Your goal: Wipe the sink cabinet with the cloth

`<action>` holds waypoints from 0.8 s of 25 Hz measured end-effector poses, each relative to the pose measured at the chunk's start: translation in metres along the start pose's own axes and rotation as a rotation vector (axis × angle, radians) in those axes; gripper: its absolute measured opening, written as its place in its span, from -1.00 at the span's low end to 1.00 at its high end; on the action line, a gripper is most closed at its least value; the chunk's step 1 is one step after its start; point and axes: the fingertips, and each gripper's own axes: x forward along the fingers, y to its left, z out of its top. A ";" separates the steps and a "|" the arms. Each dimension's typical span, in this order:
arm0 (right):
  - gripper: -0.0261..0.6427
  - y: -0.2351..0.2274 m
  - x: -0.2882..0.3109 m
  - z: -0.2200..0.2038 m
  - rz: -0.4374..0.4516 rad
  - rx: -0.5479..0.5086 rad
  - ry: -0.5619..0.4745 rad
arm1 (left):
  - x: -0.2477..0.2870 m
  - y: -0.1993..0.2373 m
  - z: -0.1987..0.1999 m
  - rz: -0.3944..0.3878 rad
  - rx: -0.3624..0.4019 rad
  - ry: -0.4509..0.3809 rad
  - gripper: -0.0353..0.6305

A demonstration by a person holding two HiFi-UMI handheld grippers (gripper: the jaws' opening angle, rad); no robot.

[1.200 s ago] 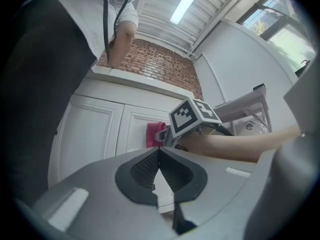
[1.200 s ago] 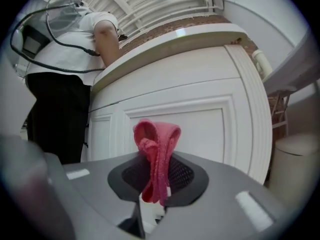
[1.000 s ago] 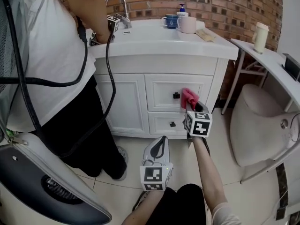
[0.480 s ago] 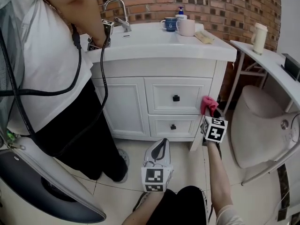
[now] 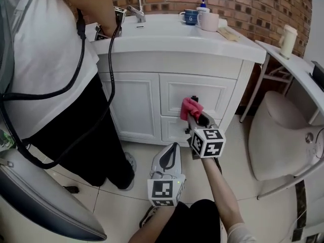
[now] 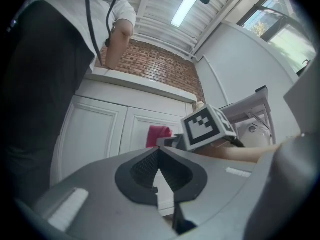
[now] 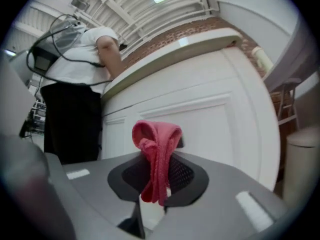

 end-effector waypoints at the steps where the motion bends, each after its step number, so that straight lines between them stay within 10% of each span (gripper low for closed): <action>1: -0.73 0.022 0.017 -0.012 0.054 -0.008 0.030 | -0.002 0.006 -0.001 0.015 -0.014 0.001 -0.88; 7: -0.73 0.091 0.076 -0.063 0.182 -0.065 0.158 | -0.013 0.023 0.016 0.082 -0.084 -0.064 -0.88; 20: -0.72 -0.049 0.013 -0.069 -0.114 0.002 0.125 | 0.000 0.007 0.002 0.023 -0.073 -0.028 -0.88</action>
